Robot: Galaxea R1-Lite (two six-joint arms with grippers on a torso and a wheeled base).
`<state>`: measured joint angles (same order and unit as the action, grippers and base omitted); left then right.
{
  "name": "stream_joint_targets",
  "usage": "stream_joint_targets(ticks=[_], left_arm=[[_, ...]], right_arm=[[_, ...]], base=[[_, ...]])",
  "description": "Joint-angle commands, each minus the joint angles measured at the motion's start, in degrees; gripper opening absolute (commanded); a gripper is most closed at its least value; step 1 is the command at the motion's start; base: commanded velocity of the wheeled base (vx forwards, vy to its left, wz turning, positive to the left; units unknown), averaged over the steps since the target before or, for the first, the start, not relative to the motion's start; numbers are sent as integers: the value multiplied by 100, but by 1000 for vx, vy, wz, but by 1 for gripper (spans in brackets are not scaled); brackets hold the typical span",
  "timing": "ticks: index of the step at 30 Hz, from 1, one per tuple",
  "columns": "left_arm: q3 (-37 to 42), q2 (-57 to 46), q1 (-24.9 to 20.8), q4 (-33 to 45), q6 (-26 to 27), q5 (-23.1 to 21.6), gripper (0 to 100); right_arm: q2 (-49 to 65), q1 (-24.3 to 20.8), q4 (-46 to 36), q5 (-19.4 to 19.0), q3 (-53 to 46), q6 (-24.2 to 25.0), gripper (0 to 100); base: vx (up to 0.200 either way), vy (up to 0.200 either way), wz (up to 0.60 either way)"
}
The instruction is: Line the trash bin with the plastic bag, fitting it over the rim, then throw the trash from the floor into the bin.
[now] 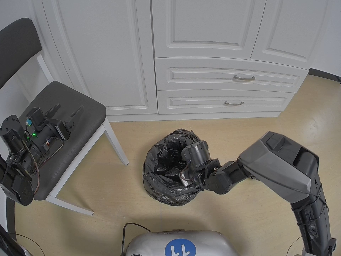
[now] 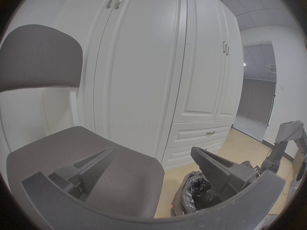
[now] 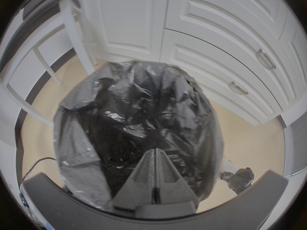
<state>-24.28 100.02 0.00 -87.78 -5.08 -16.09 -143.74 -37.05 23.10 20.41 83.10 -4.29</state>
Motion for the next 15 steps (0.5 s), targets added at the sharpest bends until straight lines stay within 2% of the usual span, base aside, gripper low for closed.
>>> stream_joint_targets(ticks=[1,7,10,15], left_arm=[[20,0,0,-2,-1,-8,100],[29,-27,9,-2,-1,1,100],[20,-18,9,-2,-1,1,100],[3,0,0,-2,-1,-8,100]], right_arm=[[-488,-417,-16,-2,496,-19,0],[-1209,-593,-166,7,1217,7,0],[-1218,-628,-174,16,1243,7,0],[-1068,-962,-183,7,1068,130,0]], base=[[0,0,0],[0,0,0],[0,0,0],[0,0,0]])
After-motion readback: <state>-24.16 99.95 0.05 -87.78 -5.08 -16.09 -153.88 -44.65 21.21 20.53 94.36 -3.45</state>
